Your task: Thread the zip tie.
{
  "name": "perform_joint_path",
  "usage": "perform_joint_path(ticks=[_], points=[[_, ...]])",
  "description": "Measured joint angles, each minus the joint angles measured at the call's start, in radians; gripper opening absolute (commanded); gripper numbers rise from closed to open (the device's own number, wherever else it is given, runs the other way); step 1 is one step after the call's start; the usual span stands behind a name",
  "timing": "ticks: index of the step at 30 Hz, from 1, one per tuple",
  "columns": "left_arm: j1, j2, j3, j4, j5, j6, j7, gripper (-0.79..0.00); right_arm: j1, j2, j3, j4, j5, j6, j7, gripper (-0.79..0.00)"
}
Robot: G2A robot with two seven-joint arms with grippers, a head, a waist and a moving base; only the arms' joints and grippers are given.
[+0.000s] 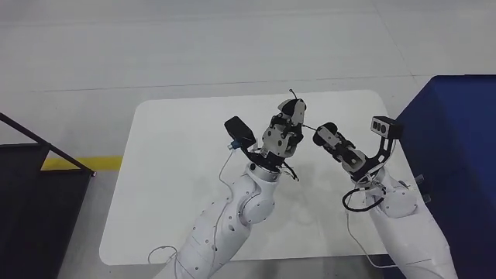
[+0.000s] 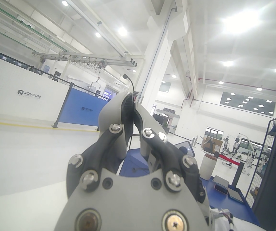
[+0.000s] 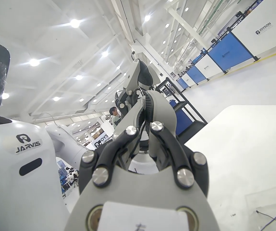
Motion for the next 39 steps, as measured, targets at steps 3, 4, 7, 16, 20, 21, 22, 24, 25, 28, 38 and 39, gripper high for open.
perform_joint_path(ticks=[3, 4, 7, 16, 20, 21, 22, 24, 25, 28, 38, 39], points=[[0.003, -0.003, -0.003, -0.001, 0.001, -0.007, -0.004, -0.785, 0.005, 0.000, 0.000, 0.005, -0.001, 0.000, -0.005, -0.785], [0.004, -0.004, -0.005, -0.002, 0.003, -0.008, -0.007, -0.785, 0.007, 0.000, 0.000, 0.006, -0.002, 0.000, -0.008, -0.785], [0.006, -0.007, -0.008, 0.001, 0.006, -0.010, -0.012, -0.785, 0.010, 0.000, 0.001, 0.008, -0.005, -0.006, -0.015, -0.785], [0.006, -0.018, -0.014, 0.012, 0.007, -0.018, -0.019, -0.785, 0.010, 0.000, -0.001, 0.010, -0.017, -0.022, -0.020, -0.785], [0.008, -0.021, -0.017, 0.006, 0.018, -0.018, -0.008, -0.785, 0.009, 0.001, 0.000, 0.012, -0.020, -0.027, -0.022, -0.785], [0.009, -0.022, -0.017, 0.004, 0.021, -0.018, -0.008, -0.785, 0.009, 0.001, 0.001, 0.013, -0.020, -0.027, -0.022, -0.785], [0.012, -0.023, -0.017, 0.003, 0.022, -0.021, -0.009, -0.785, 0.009, 0.001, 0.002, 0.014, -0.020, -0.028, -0.023, -0.785], [0.016, -0.025, -0.016, 0.006, 0.018, -0.026, -0.015, -0.785, 0.009, 0.002, 0.003, 0.016, -0.019, -0.029, -0.024, -0.785], [0.016, -0.026, -0.017, 0.008, 0.016, -0.029, -0.017, -0.785, 0.009, 0.002, 0.003, 0.017, -0.019, -0.030, -0.025, -0.785], [0.017, -0.029, -0.018, 0.011, 0.017, -0.032, -0.021, -0.785, 0.008, 0.003, 0.004, 0.016, -0.021, -0.032, -0.027, -0.785], [0.021, -0.039, -0.023, 0.009, 0.038, -0.025, -0.006, -0.785, -0.004, 0.006, 0.007, 0.002, -0.013, -0.038, -0.019, -0.785], [0.022, -0.039, -0.024, 0.009, 0.039, -0.025, -0.006, -0.785, -0.006, 0.006, 0.008, 0.002, -0.012, -0.038, -0.019, -0.785]])
